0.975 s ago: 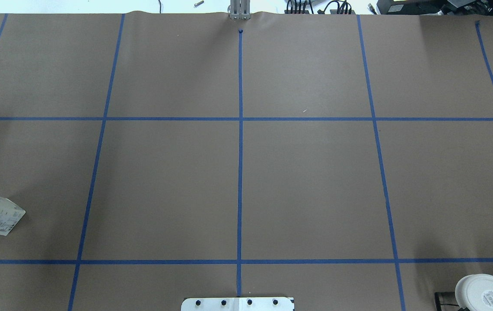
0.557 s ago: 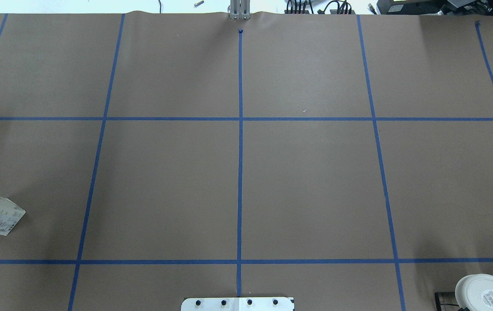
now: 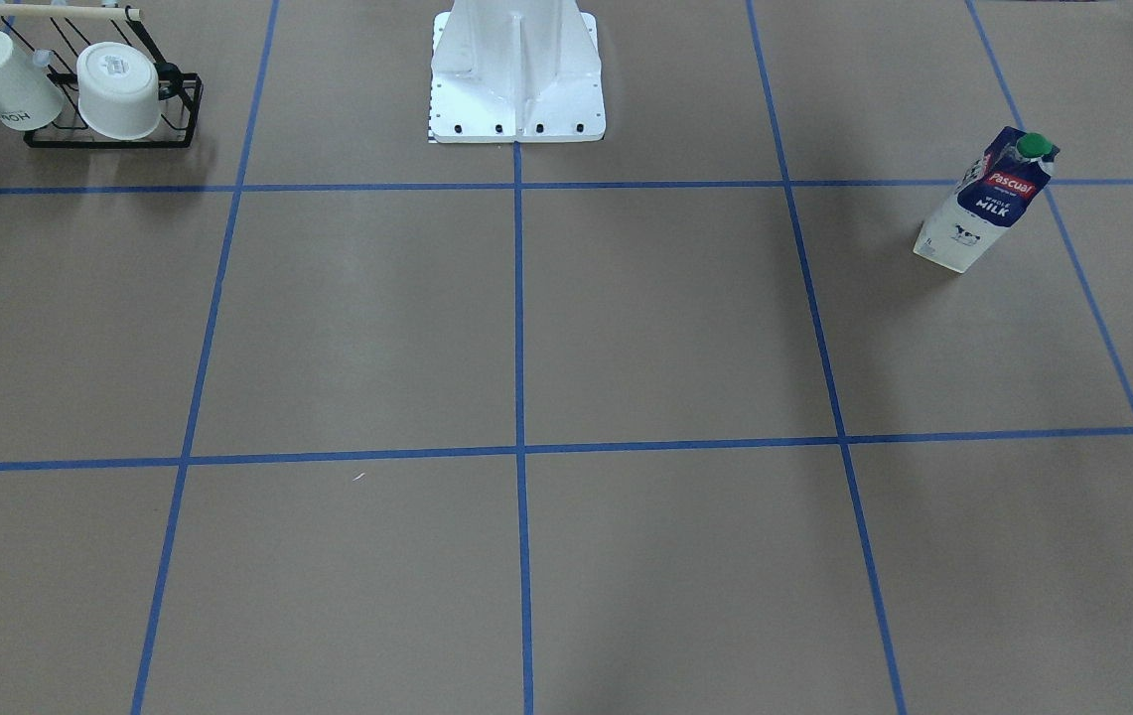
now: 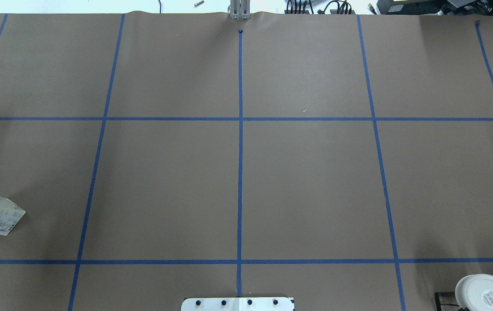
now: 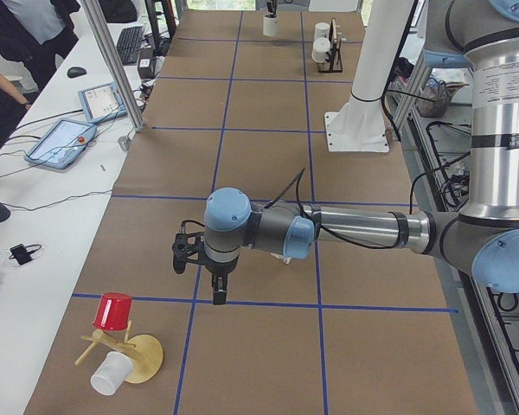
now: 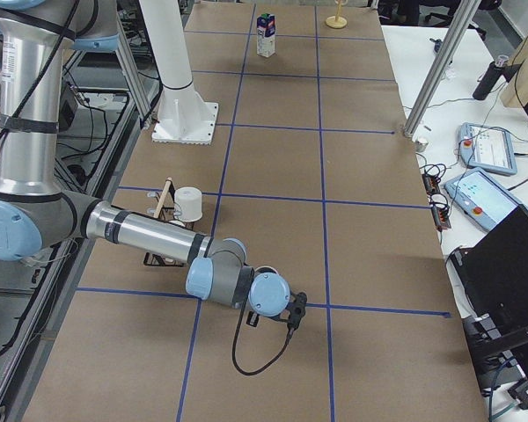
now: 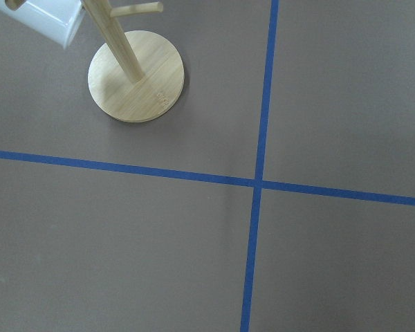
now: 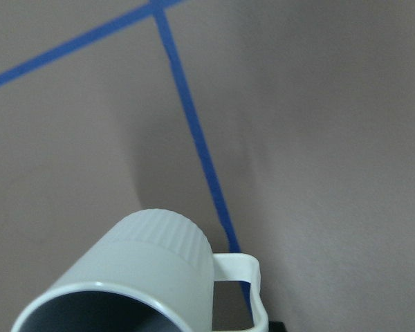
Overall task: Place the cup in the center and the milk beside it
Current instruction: 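Carry the white mug with the right gripper toward the table center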
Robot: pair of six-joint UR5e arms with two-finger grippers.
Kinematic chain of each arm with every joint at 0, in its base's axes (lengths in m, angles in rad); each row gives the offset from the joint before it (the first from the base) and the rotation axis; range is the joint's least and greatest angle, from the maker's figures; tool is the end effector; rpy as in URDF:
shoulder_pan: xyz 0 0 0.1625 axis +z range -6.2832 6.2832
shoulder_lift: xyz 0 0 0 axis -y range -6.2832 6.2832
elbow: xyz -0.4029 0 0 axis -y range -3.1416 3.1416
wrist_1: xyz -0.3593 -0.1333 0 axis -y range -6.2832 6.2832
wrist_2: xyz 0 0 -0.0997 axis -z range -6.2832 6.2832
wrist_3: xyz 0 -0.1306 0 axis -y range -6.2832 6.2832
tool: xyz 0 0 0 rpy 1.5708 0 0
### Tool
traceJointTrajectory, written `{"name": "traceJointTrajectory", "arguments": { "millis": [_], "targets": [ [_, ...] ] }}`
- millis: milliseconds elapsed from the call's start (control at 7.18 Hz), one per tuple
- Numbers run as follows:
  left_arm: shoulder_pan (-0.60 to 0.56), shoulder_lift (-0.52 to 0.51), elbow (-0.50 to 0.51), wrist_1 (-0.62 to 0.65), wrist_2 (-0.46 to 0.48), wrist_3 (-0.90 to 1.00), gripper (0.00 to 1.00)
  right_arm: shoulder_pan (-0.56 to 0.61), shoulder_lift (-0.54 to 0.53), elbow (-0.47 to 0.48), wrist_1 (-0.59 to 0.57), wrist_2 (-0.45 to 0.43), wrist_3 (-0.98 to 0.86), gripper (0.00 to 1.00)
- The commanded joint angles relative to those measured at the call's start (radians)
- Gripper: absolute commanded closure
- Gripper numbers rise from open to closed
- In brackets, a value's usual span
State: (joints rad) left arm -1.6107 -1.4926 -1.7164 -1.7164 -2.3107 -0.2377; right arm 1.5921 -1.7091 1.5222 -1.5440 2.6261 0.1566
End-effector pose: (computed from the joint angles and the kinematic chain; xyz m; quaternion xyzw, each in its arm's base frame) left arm -0.0630 -0.4427 0.6132 0.0631 0.3676 -0.0902 0.9235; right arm 0.0279 -0.3852 0.7078 -0.1029 -0.4961 0.1166 0.8542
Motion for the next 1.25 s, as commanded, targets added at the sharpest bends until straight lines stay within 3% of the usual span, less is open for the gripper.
{"name": "traceJointTrajectory", "arguments": {
  "millis": [0,278,696,835,1114],
  "targets": [
    [0.000,0.000,0.009,0.001,0.000,0.000,0.01,0.002,0.148,0.082,-0.004,-0.004,0.203,1.00],
    [0.000,0.000,0.014,0.001,-0.001,-0.002,0.01,-0.039,0.346,0.082,-0.005,-0.082,0.276,1.00],
    [0.002,-0.003,0.012,0.004,-0.001,-0.003,0.01,-0.371,0.659,0.069,-0.098,-0.361,0.284,1.00],
    [0.002,-0.003,0.014,0.004,-0.001,-0.003,0.01,-0.464,0.739,0.059,-0.128,-0.392,0.364,1.00],
    [0.000,-0.020,0.046,0.003,-0.018,0.000,0.01,-0.619,0.950,-0.069,-0.123,-0.420,0.579,1.00]
  ]
}}
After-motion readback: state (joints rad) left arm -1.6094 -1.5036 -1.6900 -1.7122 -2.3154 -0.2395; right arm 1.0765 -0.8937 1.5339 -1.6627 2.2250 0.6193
